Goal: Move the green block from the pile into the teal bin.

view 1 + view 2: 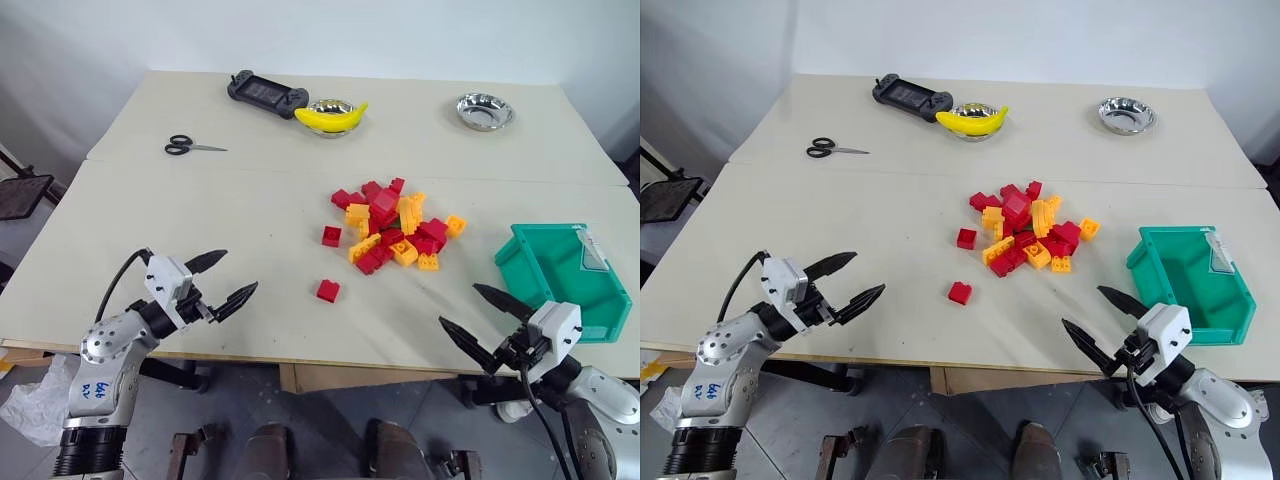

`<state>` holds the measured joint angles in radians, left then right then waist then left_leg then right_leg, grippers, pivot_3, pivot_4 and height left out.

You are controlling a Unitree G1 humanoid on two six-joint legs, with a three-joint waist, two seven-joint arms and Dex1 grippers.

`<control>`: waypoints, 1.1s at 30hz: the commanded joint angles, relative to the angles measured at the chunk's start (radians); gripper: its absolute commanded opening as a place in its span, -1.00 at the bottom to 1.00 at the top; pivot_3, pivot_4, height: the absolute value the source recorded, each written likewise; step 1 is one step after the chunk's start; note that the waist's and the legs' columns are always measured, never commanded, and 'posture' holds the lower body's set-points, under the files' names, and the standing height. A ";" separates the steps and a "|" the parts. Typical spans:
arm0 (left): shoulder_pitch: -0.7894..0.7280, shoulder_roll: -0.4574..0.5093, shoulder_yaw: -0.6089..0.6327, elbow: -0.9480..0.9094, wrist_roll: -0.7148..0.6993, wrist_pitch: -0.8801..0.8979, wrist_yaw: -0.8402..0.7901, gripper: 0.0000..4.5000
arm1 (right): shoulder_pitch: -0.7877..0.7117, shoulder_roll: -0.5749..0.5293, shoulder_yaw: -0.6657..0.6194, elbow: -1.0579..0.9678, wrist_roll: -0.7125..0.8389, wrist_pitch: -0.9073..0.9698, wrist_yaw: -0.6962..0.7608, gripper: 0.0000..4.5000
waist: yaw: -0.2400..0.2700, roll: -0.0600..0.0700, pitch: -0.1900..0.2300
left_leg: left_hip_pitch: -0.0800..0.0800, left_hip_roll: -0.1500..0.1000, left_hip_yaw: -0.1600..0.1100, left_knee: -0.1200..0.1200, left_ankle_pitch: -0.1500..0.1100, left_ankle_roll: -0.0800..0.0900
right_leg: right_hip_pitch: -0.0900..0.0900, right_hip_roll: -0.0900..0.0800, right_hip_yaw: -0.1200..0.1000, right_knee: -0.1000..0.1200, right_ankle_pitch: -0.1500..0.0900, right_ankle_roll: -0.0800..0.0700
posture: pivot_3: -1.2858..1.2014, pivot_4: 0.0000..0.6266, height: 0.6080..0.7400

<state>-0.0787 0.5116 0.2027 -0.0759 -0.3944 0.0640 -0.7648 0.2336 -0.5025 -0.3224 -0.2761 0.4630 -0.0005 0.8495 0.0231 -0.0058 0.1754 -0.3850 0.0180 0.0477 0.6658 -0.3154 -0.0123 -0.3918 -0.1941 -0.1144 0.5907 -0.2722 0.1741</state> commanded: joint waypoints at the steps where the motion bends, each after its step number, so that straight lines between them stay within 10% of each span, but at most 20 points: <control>1: 0.005 -0.030 0.029 -0.054 -0.049 0.035 0.048 1.00 | -0.033 0.015 0.009 -0.093 0.046 0.057 -0.073 0.99 | 0.000 0.000 0.000 | 0.000 0.000 0.000 0.000 0.000 0.000 | 0.000 0.000 0.000 0.000 0.000 0.000 | 0.03 -0.52 1.00; 6: 0.025 -0.006 0.016 -0.122 -0.103 0.050 -0.044 1.00 | -0.119 0.008 0.122 -0.209 0.051 0.218 -0.152 0.99 | -0.002 0.000 0.000 | 0.000 0.001 0.000 0.000 0.000 0.000 | 0.000 0.001 0.000 0.000 0.000 0.000 | 0.03 -0.52 1.00; 14: 0.036 0.122 0.004 -0.099 -0.086 0.005 -0.220 1.00 | -0.416 0.057 0.347 -0.191 0.001 0.486 -0.299 -0.11 | -0.008 0.000 0.000 | -0.001 0.001 0.000 0.000 0.000 0.000 | -0.001 0.001 0.000 0.000 0.000 -0.001 | 0.03 -0.52 1.00; 20: -0.014 0.084 -0.040 -0.069 -0.065 -0.002 -0.203 1.00 | -0.752 0.223 0.467 0.248 -0.262 0.376 -0.479 -0.99 | -0.027 0.000 0.000 | -0.001 0.001 -0.001 0.001 0.000 -0.001 | -0.002 0.001 0.000 0.003 0.000 -0.001 | 0.03 -0.52 1.00; 33: -0.083 0.035 -0.061 -0.006 -0.034 -0.037 -0.163 1.00 | -1.129 0.254 0.316 0.785 -0.370 0.309 -0.675 -0.99 | -0.054 0.000 0.000 | -0.002 0.001 0.000 -0.001 0.001 -0.001 | -0.003 0.001 -0.002 0.001 0.000 -0.001 | 0.03 -0.52 1.00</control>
<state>-0.1522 0.5592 0.1343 -0.0782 -0.4309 0.0422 -0.9483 -0.8811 -0.2257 0.0426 0.5060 0.0957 0.3259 0.2003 -0.0311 -0.0054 0.1757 -0.3869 0.0188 0.0474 0.6646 -0.3148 -0.0138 -0.3945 -0.1933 -0.1159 0.5919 -0.2725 0.1731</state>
